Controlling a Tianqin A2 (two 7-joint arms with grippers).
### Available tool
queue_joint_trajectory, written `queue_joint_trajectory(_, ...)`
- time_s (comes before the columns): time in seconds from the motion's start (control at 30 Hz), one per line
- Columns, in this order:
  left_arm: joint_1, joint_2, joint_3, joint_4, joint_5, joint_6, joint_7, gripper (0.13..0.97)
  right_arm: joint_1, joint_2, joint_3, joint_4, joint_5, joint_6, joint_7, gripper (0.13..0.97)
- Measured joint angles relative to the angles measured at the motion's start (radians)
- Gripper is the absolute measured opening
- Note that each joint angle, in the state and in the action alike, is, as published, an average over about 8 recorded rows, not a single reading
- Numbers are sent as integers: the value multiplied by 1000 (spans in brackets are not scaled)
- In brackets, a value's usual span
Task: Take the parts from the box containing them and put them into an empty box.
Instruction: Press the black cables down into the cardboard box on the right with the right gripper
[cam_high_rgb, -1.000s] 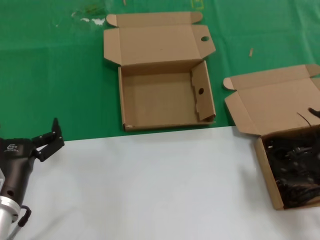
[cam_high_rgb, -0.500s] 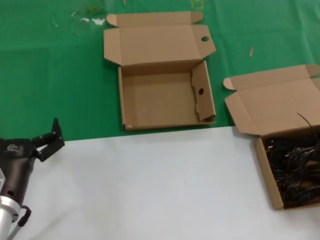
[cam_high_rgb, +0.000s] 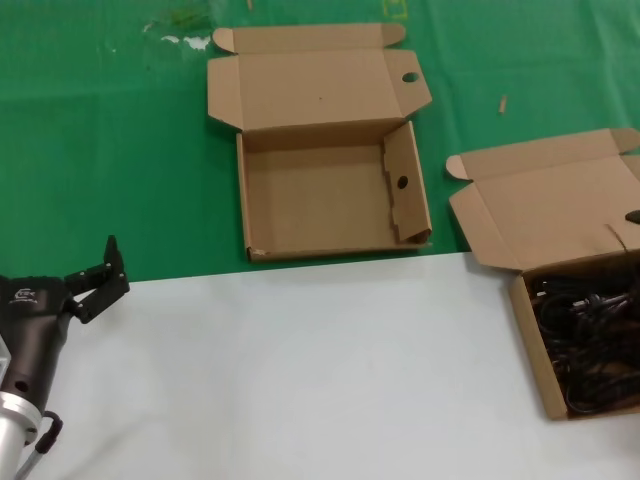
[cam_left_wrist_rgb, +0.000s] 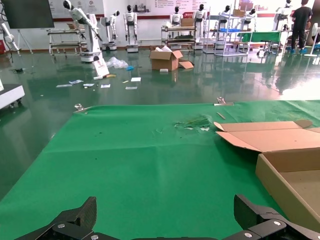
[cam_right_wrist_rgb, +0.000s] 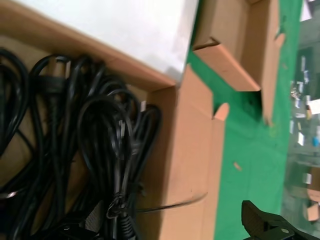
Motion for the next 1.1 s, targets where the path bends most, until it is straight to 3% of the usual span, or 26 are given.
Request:
queue_joint_trajectory(0.33, 0, 0, 0, 0, 0, 0, 0, 966, 31, 37, -61, -43, -2, 18, 12, 931)
queue_joint_trajectory(0.63, 0, 0, 0, 0, 0, 0, 0, 966, 41, 34, -93, -65, 12, 37, 21, 830)
queue_joint_trajectory(0.93, 0, 0, 0, 0, 0, 0, 0, 966, 67, 27, -131, -94, 11, 48, 23, 665)
queue_joint_trajectory(1.1, 0, 0, 0, 0, 0, 0, 0, 966, 73, 31, -143, -103, 9, 57, 29, 529)
